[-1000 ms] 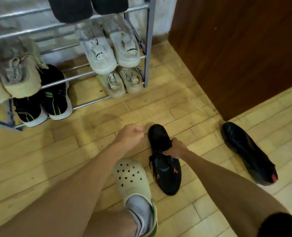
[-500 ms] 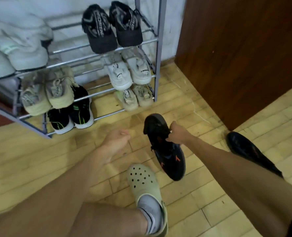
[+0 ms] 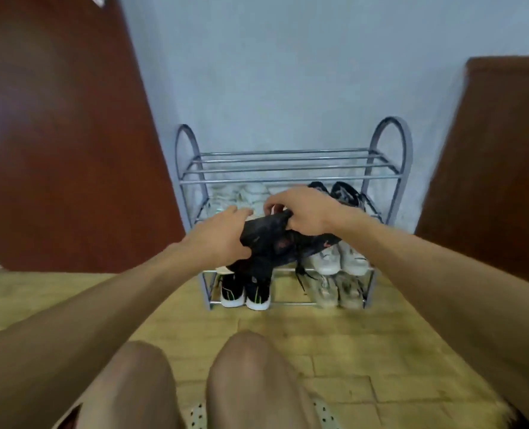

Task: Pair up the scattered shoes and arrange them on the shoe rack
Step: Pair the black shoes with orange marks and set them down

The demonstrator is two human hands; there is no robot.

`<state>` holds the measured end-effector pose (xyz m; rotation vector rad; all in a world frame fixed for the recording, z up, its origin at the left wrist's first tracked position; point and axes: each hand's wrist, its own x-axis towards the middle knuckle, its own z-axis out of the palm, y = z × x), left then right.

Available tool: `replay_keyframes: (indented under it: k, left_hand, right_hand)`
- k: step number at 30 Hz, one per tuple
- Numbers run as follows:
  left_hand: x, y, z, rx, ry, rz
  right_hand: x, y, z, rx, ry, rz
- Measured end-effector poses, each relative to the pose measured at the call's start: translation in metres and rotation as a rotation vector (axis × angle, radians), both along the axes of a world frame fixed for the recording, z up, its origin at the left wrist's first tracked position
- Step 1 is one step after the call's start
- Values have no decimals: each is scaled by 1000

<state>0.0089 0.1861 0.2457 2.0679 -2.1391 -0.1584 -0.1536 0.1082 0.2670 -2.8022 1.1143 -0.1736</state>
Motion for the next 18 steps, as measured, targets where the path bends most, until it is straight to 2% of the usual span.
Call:
replay_keyframes:
  k: [3, 5, 7, 11, 14, 18]
  left_hand:
    - [41, 36, 33, -64, 112, 133]
    - [68, 60, 40, -82, 269, 256]
    - [94, 84, 32, -82, 559, 395]
    - [138, 132, -7, -113, 1109, 677]
    - [161, 165, -33, -175, 1417, 787]
    - [186, 211, -58, -245, 1635, 832]
  right_hand:
    - [50, 24, 45, -96, 49, 92]
    - [83, 42, 65, -206, 74, 139]
    - [112, 60, 76, -278, 20, 153]
    - [156, 91, 64, -278, -206, 134]
    - [188, 113, 38, -118, -241, 58]
    - [238, 149, -8, 376, -143, -4]
